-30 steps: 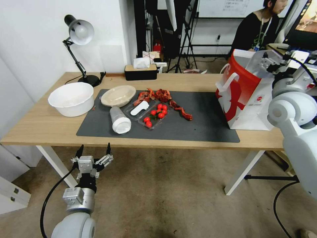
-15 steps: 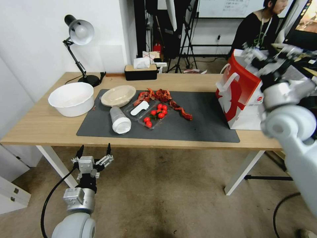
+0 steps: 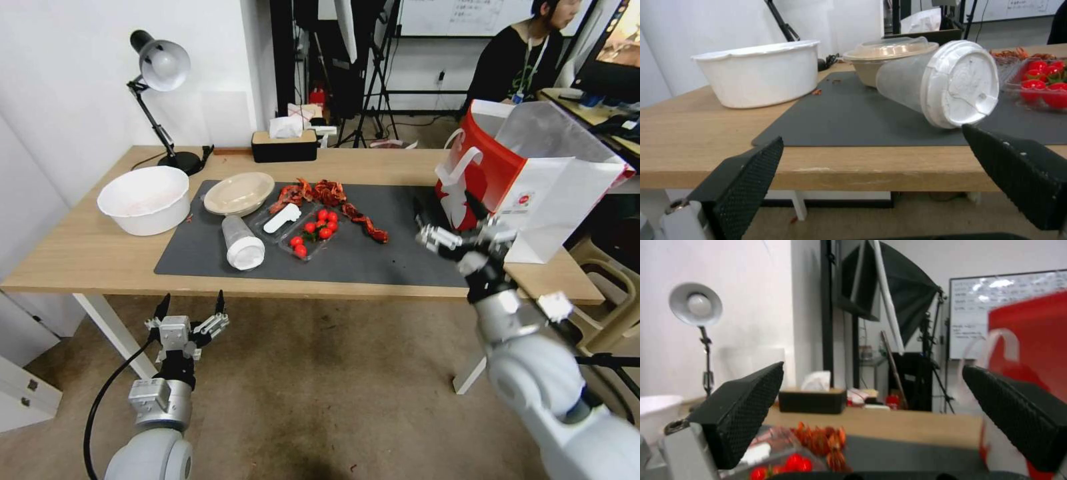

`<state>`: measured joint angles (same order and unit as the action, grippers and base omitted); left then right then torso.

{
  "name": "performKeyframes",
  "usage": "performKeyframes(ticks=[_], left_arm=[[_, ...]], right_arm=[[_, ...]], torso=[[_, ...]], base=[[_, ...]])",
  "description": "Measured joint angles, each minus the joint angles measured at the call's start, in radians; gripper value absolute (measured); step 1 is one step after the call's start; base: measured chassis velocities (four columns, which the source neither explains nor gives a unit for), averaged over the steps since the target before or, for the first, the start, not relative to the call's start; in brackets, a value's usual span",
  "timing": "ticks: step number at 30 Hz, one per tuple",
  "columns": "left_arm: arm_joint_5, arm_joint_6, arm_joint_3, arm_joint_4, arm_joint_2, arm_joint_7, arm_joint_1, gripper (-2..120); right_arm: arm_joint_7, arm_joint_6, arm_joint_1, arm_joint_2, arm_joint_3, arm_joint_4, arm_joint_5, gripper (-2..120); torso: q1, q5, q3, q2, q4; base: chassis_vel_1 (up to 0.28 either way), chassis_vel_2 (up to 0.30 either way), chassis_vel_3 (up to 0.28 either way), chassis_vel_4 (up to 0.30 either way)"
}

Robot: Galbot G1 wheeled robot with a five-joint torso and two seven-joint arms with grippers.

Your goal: Pick up the trash from the table and place it into the takeout bag.

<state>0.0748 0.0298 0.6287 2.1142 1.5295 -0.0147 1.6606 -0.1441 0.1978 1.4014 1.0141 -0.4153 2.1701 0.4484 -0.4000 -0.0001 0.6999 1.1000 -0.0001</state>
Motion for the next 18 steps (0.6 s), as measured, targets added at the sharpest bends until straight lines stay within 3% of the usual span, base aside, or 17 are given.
performKeyframes(ticks=[10,12,18], left_arm=[[0.015,0.003,0.003,-0.003,-0.007,0.0,-0.001,100],[0.022,0.004,0.005,-0.005,-0.013,0.0,-0.002,100],[0.023,0.005,0.005,-0.008,-0.014,-0.001,-0.004,100]], right_arm=[[-0.055,0.03,0.114,0.05,-0.006,0.003,-0.101,100],[-0.108,0.059,0.199,0.089,-0.001,-0.029,-0.176,100],[-0.128,0.085,0.23,0.106,0.01,-0.067,-0.21,100]], torso=[[0.0,-0.0002,0.0,0.0,0.0002],[0.0,0.0,0.0,0.0,0.0],[0.0,0.0001,0.0,0.0,0.0001]], base=[[0.0,0.0,0.0,0.0],[0.0,0.0,0.0,0.0],[0.0,0.0,0.0,0.0]])
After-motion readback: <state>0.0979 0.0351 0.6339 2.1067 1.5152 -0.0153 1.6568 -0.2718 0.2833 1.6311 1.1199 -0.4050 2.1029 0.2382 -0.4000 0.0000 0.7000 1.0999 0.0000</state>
